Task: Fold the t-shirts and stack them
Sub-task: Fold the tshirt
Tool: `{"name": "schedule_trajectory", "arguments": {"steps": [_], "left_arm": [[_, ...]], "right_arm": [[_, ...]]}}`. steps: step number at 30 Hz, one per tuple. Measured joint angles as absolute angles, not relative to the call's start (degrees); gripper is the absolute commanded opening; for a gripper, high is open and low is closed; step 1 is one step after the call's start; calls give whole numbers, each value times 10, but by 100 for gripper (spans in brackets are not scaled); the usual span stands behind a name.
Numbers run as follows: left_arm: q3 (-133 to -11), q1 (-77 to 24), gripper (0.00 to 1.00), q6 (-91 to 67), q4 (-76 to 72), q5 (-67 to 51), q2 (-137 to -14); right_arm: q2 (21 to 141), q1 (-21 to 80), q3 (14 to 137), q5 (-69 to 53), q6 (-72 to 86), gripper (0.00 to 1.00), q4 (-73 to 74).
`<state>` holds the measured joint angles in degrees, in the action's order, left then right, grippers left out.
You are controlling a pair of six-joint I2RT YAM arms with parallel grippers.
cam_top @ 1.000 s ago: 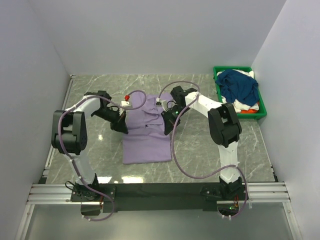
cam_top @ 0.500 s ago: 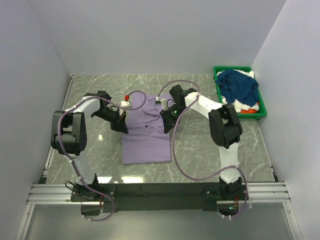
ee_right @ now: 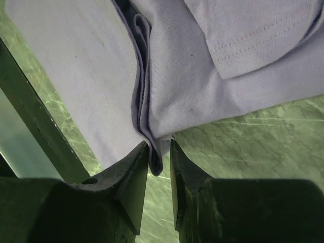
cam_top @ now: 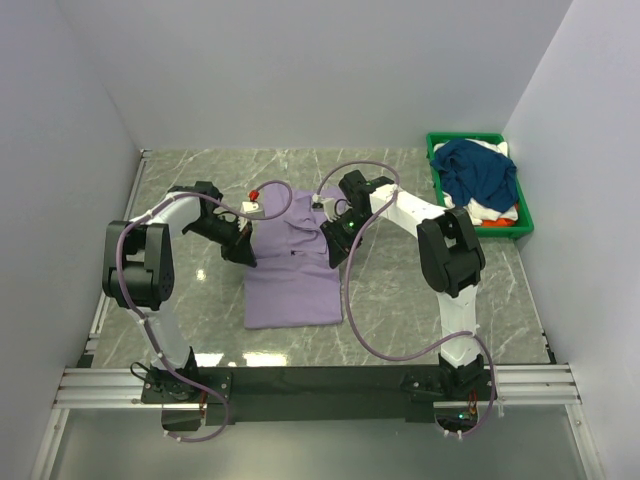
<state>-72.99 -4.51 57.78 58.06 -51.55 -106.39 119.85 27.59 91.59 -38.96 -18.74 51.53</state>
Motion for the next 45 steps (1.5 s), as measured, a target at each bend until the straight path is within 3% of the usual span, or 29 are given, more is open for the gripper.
{"name": "schedule_trajectory", "arguments": {"steps": [5,11,12,26,36,39,40,41,42,43,44,45], "left_arm": [[-731,-45,2,578,583,-515,-1064],[-738,-45,2,587,594,-516,-1064],[-738,-45,1,590,597,-516,-1064],[-774,-40,1,638,654,-518,-1036],[-796,-36,1,591,585,-513,-1085],[-796,-36,6,571,556,-506,-1107],[-796,-36,9,563,546,-502,-1113],[-796,-36,18,559,536,-499,-1116],[-796,-36,25,554,528,-495,-1117],[-796,-36,29,549,522,-492,-1117],[-796,-36,37,542,515,-489,-1117],[-796,-35,50,537,510,-486,-1117]], "right_arm": [[1197,276,917,-387,-179,26,517],[1180,276,918,-389,-175,8,519],[1175,276,918,-389,-175,0,520],[1160,275,938,-415,-185,0,533],[1195,267,987,-409,-188,0,526],[1212,266,987,-399,-189,0,522],[1216,266,984,-394,-189,1,518],[1218,266,980,-389,-188,7,515],[1218,266,974,-383,-185,26,512],[1218,266,970,-377,-181,38,511],[1218,266,967,-368,-178,46,510],[1218,266,966,-362,-175,65,508]]}}
